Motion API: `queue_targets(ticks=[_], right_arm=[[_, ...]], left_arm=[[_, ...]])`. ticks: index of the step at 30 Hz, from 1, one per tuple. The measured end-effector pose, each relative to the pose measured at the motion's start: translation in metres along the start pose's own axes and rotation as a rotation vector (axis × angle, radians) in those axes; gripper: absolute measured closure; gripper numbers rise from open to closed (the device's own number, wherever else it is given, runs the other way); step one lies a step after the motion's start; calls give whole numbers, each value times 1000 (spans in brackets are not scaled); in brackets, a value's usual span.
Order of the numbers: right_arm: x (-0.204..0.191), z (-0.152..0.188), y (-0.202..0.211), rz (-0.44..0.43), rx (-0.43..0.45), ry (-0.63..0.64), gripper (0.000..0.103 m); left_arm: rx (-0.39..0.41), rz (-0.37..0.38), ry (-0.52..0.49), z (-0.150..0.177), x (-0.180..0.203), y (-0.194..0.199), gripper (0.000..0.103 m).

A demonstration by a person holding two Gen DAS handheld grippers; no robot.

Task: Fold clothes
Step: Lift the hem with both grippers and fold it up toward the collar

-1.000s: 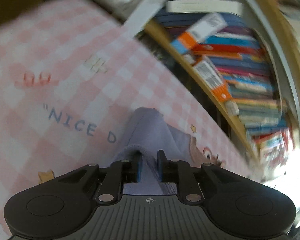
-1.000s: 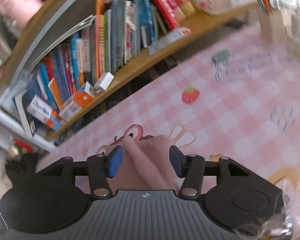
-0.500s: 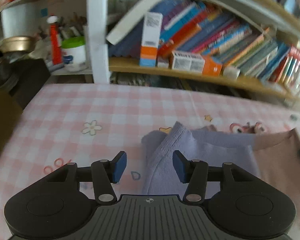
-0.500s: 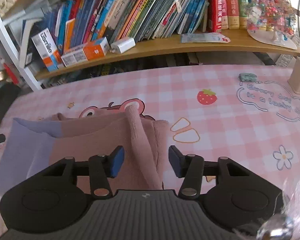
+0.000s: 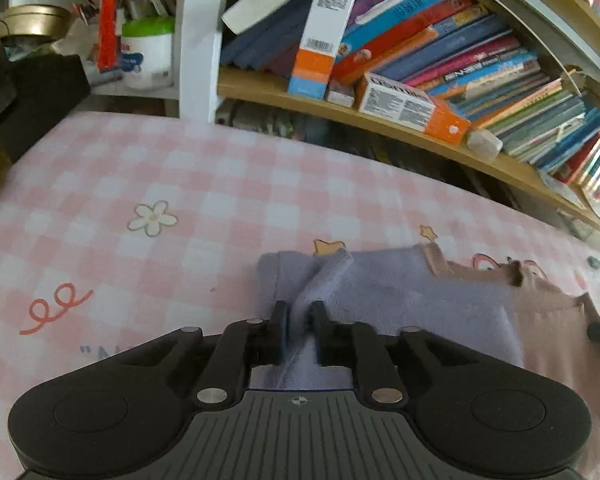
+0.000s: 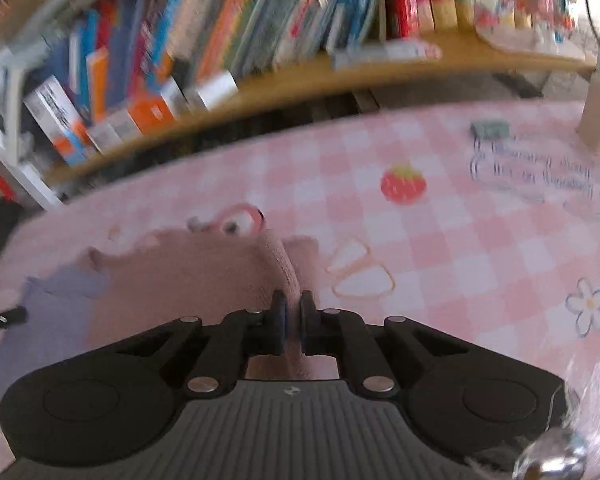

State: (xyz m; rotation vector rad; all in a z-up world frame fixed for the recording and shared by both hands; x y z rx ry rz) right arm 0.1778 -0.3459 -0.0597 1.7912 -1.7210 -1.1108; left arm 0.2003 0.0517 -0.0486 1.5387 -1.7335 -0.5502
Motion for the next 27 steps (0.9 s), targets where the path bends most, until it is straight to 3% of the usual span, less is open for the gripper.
queue_targets(ticks=[3,5,7,11,15,18,20,21,22,23,27], right_arm=[[-1,-2,7,-8,16,6,86],[2,-3,24,-47,43,-11,56],[8,4,41,-85,51,-22,57],[16,25,52,-111,1,-36,61],[18,43,43,-110,-63,-67,62],[15,48,37,-114,-78,-87,62],[12,49,35,-115,-84,-92,71],[9,50,35,-109,-86,-89,72],[7,51,36,-104,-86,-84,77],[5,52,38,-102,-84,-79,82],[1,61,60,-138,-93,-116,89]], left_arm=[[31,28,50,0,-7,15,83],[65,47,87,5,-15,36,76],[81,58,130,16,-23,54,69],[32,117,252,47,-39,61,67],[-26,125,275,60,-39,46,59],[-8,138,289,61,-35,43,54],[-18,149,289,61,-29,40,58],[-27,154,288,61,-25,39,64],[-30,134,276,62,-21,39,76],[-34,136,279,64,-20,42,81],[-37,158,291,70,-15,63,87]])
Point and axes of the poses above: each gripper's, at about its wrist camera, not at the fingertips, and y roughly against the way its jaws point, x to its right, z to its underside, the point moved 3 cm from there along -y, roughly the way its jaws point, and after that the axes turned 2 degrees about z, right-handed, at the moved point
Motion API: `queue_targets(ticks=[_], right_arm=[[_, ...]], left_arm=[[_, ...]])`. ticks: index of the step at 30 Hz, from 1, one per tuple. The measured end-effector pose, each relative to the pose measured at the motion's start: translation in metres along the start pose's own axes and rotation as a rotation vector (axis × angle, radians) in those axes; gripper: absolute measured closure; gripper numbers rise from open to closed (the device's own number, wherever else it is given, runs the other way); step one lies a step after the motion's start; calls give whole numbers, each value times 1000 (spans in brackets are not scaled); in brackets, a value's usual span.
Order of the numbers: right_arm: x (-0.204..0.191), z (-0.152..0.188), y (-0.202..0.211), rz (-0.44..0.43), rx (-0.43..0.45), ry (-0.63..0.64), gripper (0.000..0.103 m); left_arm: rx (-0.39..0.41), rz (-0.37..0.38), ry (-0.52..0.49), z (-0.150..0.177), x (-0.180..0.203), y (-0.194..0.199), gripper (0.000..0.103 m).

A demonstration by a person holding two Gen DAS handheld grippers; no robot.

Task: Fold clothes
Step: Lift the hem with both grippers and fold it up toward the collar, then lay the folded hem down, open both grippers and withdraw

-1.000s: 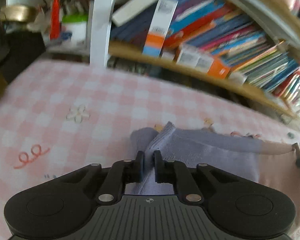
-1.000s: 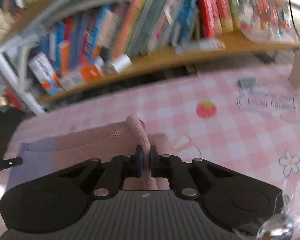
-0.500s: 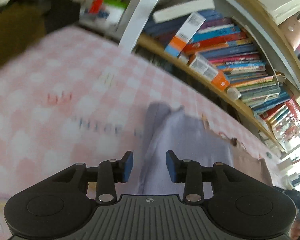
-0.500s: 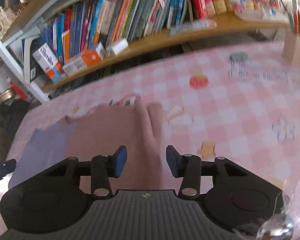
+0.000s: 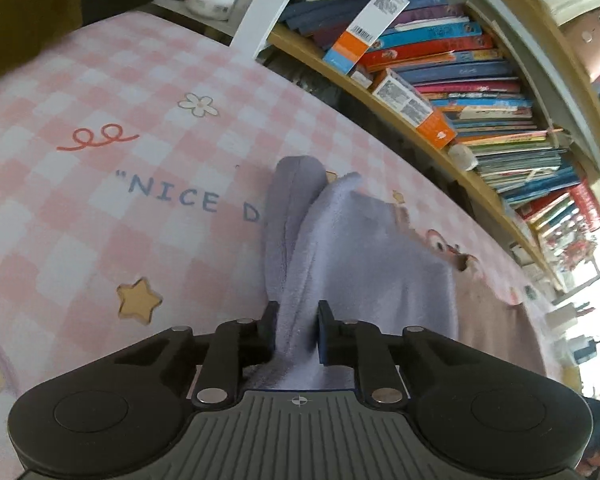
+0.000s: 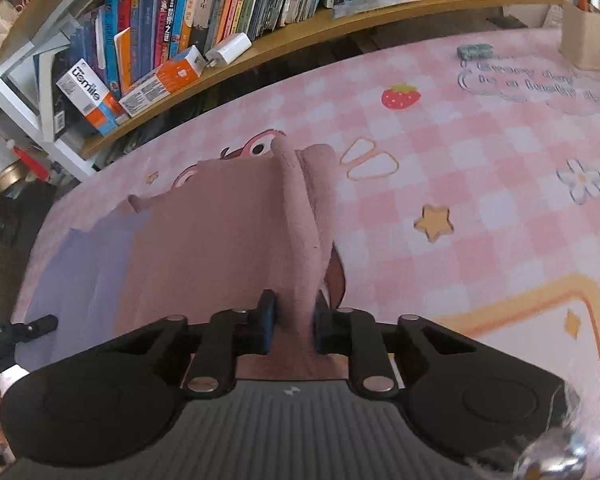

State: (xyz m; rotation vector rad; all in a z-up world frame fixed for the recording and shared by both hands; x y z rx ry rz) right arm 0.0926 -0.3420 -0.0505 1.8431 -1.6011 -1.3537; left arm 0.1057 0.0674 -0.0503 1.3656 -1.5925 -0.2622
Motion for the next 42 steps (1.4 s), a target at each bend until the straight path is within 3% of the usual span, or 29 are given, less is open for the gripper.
queue_targets(ticks=[3,7,13,18,26,30,32,35,42], right_arm=[[-5,13,23,-88,-3,-47,91],[-14,36,33,-119,-28,-95,91],[-27,64,30,-83,-49,-89,91],[-31,72,20,10,-30,-6,89],[-51,78,44,151,72,103,55],[-66,90,64,210,141,164,36],[-73,99,71,242,163,192,27],[-82,114,79,277,187,207,21],[-108,144,85,270,179,231,21]], left_arm=[[37,40,2,4,-4,32,88],[40,-1,37,8,-25,48,88],[45,-20,45,15,-44,58,87],[34,-29,5,21,-46,56,85],[77,-85,-36,34,-39,88,76],[129,-92,-41,46,-38,120,54],[130,-81,-28,53,-41,130,50],[116,-46,1,66,-46,139,50],[76,23,55,81,-58,135,50]])
Point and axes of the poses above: each gripper's, at about its wrist camera, not at the fingertips, and y roughly against the way its jaws point, x to its right, z to its underside, the point moved 3 cm from there along -y, roughly the way its jaws point, and after that the axes turned 2 degrees about z, right-handed, at the moved point
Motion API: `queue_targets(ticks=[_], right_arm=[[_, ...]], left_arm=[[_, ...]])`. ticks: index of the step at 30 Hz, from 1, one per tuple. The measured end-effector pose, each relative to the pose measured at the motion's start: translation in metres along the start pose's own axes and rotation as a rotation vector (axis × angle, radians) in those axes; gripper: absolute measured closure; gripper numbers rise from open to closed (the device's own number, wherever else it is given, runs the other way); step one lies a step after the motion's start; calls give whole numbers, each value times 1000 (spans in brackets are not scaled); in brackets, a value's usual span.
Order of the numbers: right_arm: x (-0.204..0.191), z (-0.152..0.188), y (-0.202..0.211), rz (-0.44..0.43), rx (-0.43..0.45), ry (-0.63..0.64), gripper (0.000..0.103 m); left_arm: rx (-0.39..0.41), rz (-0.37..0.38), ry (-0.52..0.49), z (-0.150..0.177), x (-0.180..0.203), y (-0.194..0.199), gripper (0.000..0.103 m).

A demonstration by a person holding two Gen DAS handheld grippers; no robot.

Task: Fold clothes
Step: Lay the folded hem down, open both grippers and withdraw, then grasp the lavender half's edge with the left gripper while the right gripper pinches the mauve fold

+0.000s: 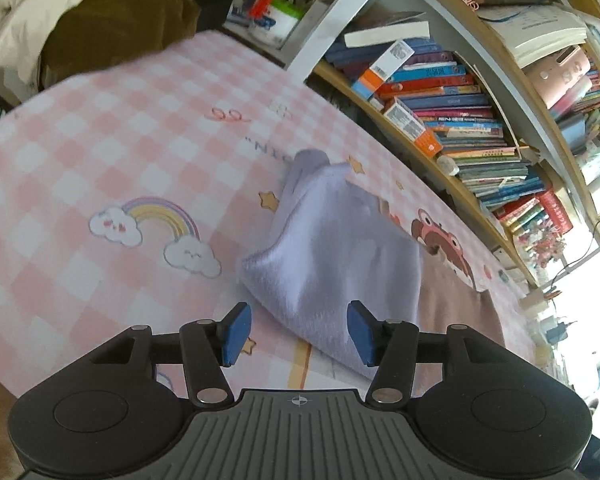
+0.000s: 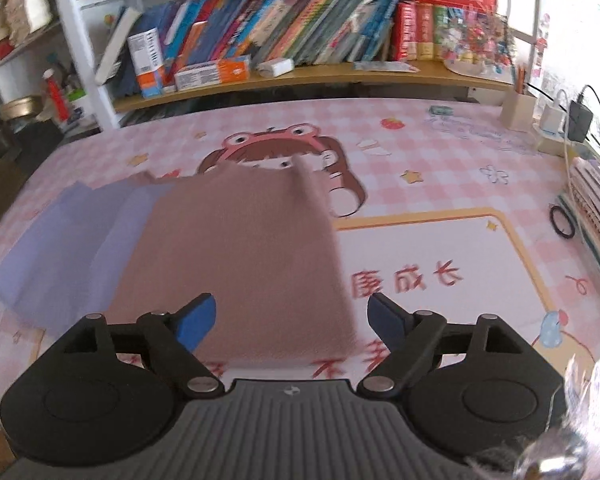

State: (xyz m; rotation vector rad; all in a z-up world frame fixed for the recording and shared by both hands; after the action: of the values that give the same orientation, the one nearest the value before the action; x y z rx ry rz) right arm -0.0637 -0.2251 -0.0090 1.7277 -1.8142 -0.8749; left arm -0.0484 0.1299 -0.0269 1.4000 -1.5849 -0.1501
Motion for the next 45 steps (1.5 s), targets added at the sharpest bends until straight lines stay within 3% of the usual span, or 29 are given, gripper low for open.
queue_targets(ticks=[12,16,22,33,37,39,41,42,45], right_arm=[[-43,24,16,-16,-35,74,19],[-51,29,16,-25,-50,86,19],[-58,32,16,-27,-67,95,19],[-43,9,0,-7,-61,112,21],[-27,-3,-10,-26,-64,115,23],[-20,-7,-15,-47,-74,115,29],[-13,-12,-21,-69,-93,111,41],[-10,-13,-24,-77,-99,110,43],[0,-18,-27,-96,-105,105,47]], left_arm=[[-64,35,-10,10,-7,-8,50],[-64,68,55,9,-10,-14,50],[-63,126,254,7,-20,-32,51],[-18,55,406,0,-24,-56,54],[20,17,454,0,-24,-58,65],[29,-18,477,2,-24,-59,79],[50,-31,505,5,-26,-59,87],[69,-33,477,4,-20,-56,93],[121,-42,360,-1,-1,-47,95]])
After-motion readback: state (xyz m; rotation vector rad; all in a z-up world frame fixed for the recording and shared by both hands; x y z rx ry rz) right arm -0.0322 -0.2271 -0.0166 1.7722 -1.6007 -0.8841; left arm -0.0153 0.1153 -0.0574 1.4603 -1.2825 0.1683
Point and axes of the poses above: each gripper's, at about its wrist camera, not at the fingertips, and y roughly against the way its jaws point, x to its right, z to its underside, the point moved 3 cm from there along -y, roughly the way its jaws point, and after that the axes turned 2 degrees about z, right-handed, at the moved point
